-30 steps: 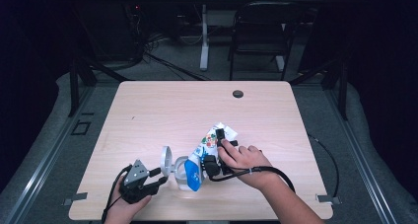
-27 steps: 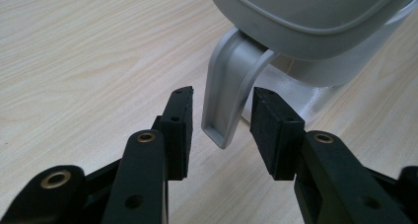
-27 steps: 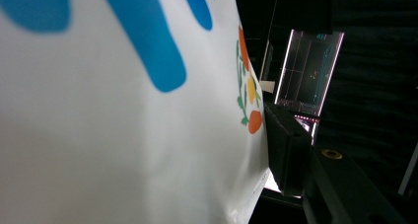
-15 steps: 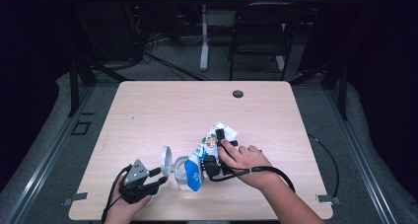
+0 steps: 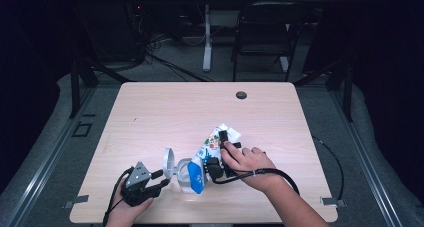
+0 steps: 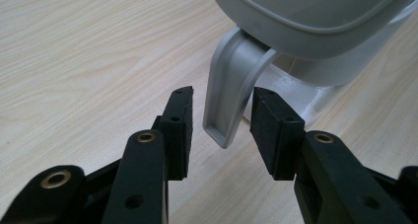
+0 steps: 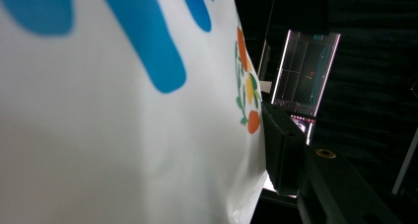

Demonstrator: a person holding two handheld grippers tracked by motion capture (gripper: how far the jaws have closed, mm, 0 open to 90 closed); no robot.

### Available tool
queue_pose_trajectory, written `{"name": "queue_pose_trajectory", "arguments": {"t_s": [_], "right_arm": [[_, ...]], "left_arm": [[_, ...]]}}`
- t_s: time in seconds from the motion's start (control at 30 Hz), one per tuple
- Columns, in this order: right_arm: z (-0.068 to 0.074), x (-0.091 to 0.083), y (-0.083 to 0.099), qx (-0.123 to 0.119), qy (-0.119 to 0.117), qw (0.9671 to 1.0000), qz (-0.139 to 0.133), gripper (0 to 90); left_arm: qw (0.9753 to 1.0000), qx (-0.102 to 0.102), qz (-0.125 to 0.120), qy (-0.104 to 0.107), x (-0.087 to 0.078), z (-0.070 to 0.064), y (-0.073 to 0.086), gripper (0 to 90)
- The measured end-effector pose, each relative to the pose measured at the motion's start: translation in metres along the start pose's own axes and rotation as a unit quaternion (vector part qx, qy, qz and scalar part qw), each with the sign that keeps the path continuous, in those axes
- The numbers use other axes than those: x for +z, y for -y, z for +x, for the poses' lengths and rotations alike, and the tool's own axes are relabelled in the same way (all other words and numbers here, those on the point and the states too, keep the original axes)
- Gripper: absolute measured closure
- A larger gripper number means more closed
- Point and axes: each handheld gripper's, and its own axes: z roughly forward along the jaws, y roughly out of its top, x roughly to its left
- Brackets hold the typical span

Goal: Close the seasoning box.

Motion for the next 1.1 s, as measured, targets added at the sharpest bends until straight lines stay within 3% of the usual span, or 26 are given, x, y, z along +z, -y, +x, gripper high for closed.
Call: {"name": "queue_pose_trajectory", "arguments": {"t_s": [1.1], "right_arm": [[-0.0009,-0.0017,-0.0003,-0.002,0.002,1.0,-0.003,67.1]], "left_arm": [[1.0,0.0,0.0,-0.001,-0.0001,0.0001,0.0,61.5]]}}
